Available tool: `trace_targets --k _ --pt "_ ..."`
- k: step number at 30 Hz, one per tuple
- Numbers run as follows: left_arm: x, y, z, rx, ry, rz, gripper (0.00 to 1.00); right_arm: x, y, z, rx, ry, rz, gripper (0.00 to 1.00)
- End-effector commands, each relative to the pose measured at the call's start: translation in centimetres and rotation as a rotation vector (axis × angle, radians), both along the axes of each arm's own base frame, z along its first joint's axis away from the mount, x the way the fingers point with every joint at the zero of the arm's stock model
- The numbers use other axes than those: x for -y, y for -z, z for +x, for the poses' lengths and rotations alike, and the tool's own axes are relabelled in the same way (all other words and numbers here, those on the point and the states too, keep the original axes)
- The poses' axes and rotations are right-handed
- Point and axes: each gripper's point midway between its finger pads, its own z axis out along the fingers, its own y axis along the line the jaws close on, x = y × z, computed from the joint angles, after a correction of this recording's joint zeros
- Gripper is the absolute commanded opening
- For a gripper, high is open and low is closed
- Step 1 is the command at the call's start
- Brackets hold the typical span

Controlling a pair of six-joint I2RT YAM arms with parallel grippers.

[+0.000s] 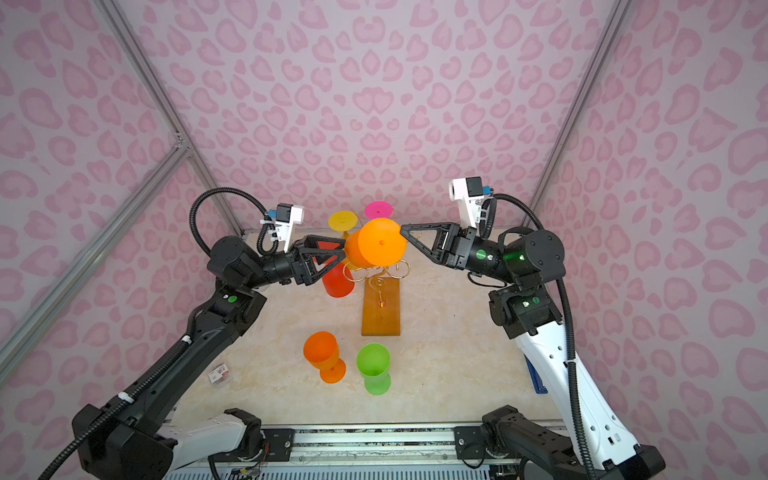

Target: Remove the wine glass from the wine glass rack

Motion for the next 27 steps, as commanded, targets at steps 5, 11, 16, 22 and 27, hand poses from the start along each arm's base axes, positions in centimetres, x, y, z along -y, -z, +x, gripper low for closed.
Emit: trace_targets --k 5,11,16,22,27 --pt "0.5 -0.8 -0.9 0.033 0.053 -0.043 0.87 0.1 -1.0 -0.1 0.060 0.004 0.034 0.00" --pt "1.1 -1.1 -1.5 0.034 0.083 -0.061 0.85 0.0 -0.9 0.3 0.064 0.000 0.049 0.00" --pt "1.0 -1.7 -2.0 0.047 0.086 -0.082 0.83 0.0 -0.9 0.5 0.069 -0.008 0.063 0.00" --pt "0.7 -2.4 -2.4 0.064 0.079 -0.106 0.78 0.3 -0.7 1.0 0.063 -0.006 0.086 0.00" --pt "0.4 -2.9 -2.8 0.075 0.076 -0.117 0.73 0.8 -0.4 1.7 0.051 0.005 0.101 0.00"
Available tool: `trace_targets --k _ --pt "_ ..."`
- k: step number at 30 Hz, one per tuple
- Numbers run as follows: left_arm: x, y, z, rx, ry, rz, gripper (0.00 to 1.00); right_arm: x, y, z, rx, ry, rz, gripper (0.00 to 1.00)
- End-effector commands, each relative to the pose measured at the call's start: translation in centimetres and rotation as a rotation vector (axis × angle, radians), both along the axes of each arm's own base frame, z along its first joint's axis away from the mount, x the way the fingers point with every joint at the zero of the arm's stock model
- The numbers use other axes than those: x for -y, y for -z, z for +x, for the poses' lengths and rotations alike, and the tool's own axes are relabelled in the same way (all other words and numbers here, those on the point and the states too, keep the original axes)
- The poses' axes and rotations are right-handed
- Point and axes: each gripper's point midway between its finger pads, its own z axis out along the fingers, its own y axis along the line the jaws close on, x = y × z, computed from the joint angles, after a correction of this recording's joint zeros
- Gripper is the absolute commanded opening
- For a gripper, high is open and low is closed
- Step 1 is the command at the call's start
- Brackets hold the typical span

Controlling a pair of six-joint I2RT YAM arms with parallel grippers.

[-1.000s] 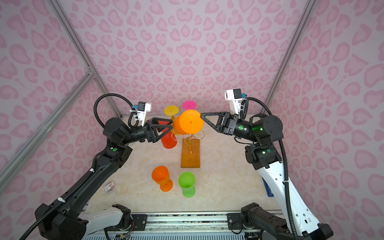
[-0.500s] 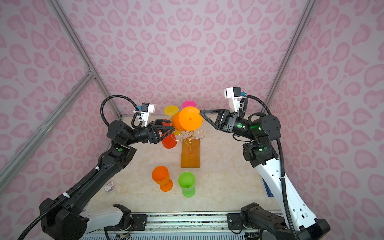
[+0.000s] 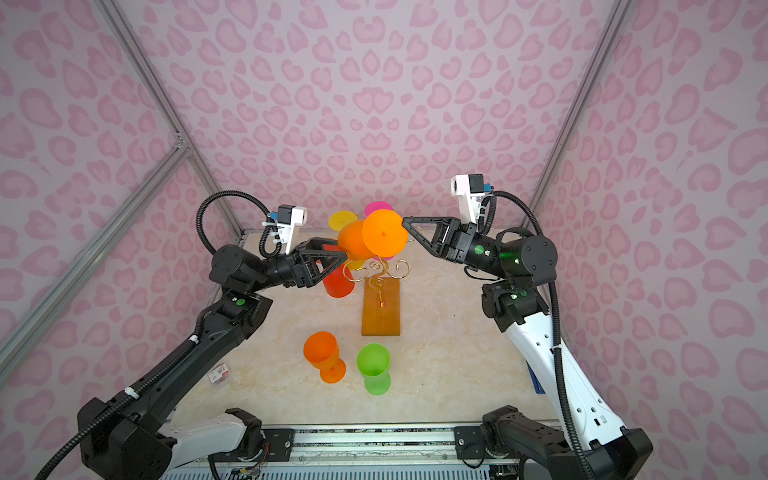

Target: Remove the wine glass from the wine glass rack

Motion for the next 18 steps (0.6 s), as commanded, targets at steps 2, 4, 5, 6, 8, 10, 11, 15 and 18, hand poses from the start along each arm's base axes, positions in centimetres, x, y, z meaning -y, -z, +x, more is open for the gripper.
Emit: trace_targets --k 2,4,5,6,8,10,11,15,18 --pt "-0.5 -1.5 -1.1 0.066 0.002 -0.038 0.71 0.6 -0.2 0.3 0.009 0.000 0.037 0.00" --pt "-0.5 -1.7 -1.2 0.067 0.002 -0.041 0.69 0.7 0.0 0.5 0.003 0.001 0.045 0.00" --pt "-0.5 -1.8 -1.2 0.066 0.002 -0.043 0.67 0.8 0.1 0.7 -0.002 0.003 0.048 0.00" --pt "-0.6 -1.8 -1.2 0.067 0.000 -0.045 0.65 0.9 0.3 0.8 -0.005 0.006 0.051 0.00" --pt "-0.6 -1.9 -1.2 0.067 0.000 -0.046 0.62 1.1 0.5 1.1 -0.013 0.009 0.058 0.00" --pt "-0.6 -1.9 -1.2 0.066 -0.001 -0.047 0.59 1.2 0.6 1.3 -0.017 0.009 0.066 0.00" --pt "-0.6 -1.8 -1.2 0.064 0.000 -0.047 0.57 1.3 0.8 1.4 -0.020 0.008 0.069 0.00" --pt "-0.6 -1.9 -1.2 0.062 0.001 -0.049 0.51 1.7 0.9 1.7 -0.030 0.005 0.088 0.00" --pt "-0.7 -2.0 -1.3 0.062 -0.001 -0.053 0.47 1.8 1.2 2.0 -0.036 0.004 0.093 0.00"
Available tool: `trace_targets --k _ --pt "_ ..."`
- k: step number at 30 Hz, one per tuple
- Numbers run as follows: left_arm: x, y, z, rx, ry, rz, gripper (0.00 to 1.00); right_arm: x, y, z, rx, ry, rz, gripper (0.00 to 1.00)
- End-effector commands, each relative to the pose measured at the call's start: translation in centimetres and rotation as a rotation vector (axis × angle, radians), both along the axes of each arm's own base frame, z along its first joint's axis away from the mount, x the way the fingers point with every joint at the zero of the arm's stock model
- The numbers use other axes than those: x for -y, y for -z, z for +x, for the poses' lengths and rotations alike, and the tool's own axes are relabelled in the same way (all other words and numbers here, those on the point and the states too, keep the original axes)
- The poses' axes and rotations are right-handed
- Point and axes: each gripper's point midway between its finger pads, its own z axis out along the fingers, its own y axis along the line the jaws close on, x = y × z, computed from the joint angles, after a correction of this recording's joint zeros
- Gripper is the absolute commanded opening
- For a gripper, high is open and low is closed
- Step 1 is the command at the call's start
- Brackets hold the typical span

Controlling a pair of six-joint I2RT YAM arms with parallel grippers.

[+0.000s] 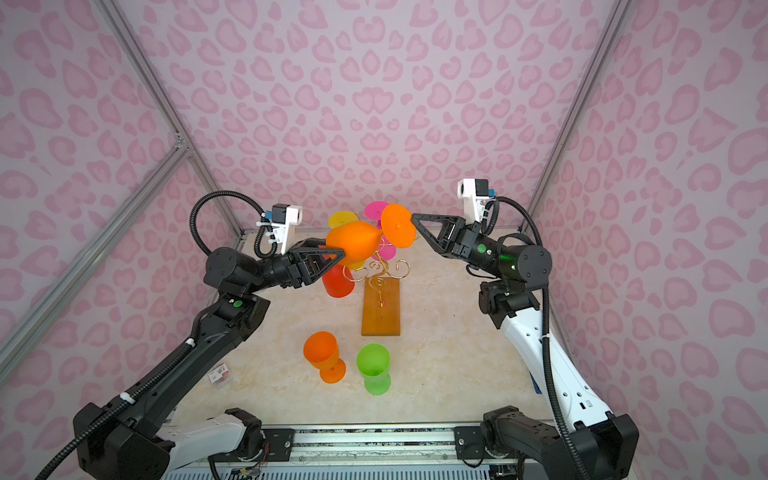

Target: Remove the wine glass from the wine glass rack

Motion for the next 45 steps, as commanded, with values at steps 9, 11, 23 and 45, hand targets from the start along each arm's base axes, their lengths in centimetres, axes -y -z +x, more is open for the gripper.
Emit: trace_targets --k 9,11,23,45 --pt "-0.8 -2.1 -1.4 0.051 0.001 -0.054 0.30 0.2 0.4 0.0 0.016 -0.034 0.049 0.00" --pt "-0.9 -2.4 -1.6 0.057 -0.002 -0.059 0.27 0.2 0.6 0.0 0.014 -0.039 0.051 0.00" --pt "-1.1 -2.9 -1.7 0.025 0.003 -0.075 0.04 0.9 1.7 0.9 -0.002 -0.020 0.044 0.00" --pt "-4.3 -3.0 -3.7 0.103 -0.269 0.149 0.02 3.3 7.7 4.9 -0.043 0.338 -0.382 0.27"
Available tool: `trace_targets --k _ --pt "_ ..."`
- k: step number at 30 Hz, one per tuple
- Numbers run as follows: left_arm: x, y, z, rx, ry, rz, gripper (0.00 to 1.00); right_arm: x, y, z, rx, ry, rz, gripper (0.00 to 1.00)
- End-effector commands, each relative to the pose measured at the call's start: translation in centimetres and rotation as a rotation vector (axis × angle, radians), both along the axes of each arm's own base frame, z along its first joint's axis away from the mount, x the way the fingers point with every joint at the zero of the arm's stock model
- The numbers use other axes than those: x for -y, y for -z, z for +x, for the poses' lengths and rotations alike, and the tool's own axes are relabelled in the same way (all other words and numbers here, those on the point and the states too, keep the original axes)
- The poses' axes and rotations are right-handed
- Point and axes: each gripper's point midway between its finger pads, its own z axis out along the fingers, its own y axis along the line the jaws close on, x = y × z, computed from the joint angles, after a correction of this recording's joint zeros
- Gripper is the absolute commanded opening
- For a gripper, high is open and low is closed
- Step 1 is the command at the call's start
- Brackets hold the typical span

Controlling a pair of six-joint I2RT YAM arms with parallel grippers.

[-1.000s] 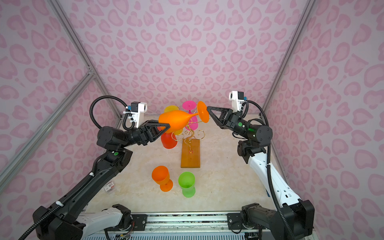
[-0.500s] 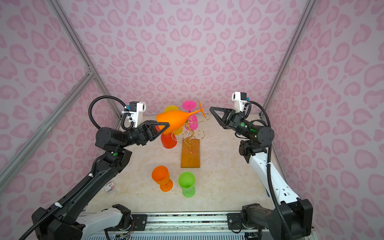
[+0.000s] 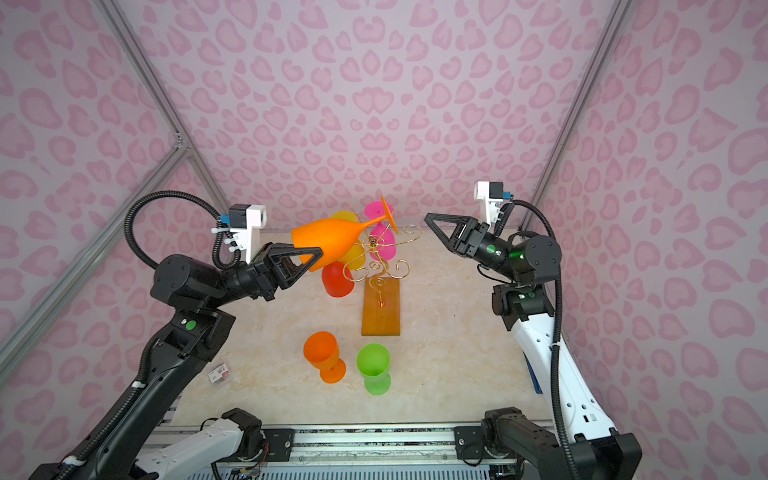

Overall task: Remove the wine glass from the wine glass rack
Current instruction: 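Carry the orange glass with the left gripper toward the table near the other glasses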

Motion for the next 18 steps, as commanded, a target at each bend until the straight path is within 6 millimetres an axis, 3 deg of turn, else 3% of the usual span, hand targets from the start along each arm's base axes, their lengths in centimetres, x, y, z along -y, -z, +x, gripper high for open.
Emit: trace_targets --k 1,5,13,18 --pt "-1.2 2.3 0.8 -0.024 -0.157 0.131 0.02 0.6 5.3 1.9 -0.065 0.138 -0.236 0.28" --pt "-4.1 2.4 0.0 -0.027 -0.329 0.205 0.02 1.7 6.8 2.6 -0.080 0.223 -0.318 0.30" --pt "-12.4 3.8 -0.2 -0.130 -0.785 0.331 0.02 2.3 9.6 4.5 -0.138 0.273 -0.369 0.31" --pt "-14.8 5.6 0.6 -0.215 -0.920 0.383 0.01 2.6 10.4 5.2 -0.152 0.296 -0.399 0.31"
